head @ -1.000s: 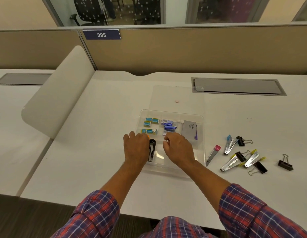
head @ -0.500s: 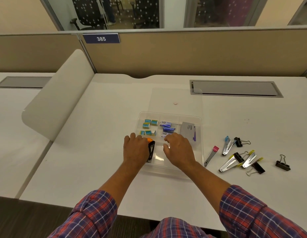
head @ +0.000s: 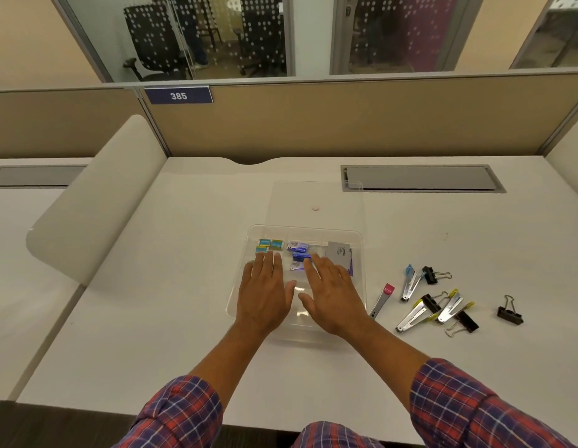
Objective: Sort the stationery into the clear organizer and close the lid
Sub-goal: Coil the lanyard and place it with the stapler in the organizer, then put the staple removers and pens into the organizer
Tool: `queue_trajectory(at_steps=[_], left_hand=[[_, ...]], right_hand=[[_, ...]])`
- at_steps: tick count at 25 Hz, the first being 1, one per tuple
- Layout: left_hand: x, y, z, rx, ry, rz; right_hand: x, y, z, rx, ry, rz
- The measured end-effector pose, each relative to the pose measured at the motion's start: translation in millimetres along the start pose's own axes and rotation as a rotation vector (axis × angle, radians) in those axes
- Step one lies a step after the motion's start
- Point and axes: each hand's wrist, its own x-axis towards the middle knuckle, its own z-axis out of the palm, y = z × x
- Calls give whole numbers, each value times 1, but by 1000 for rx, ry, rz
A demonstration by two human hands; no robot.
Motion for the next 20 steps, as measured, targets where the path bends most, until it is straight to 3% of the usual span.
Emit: queue_trajectory(at_steps=[9,12,20], left_hand=[[21,112,5,-90,38,174],[23,161,8,-133,-2,232],[19,213,-2,124,-96,257]], right_hand=[[-49,86,-39,32,119,105],[-71,126,-46,60,142,239],[-121,212,-61,-138,242,610]])
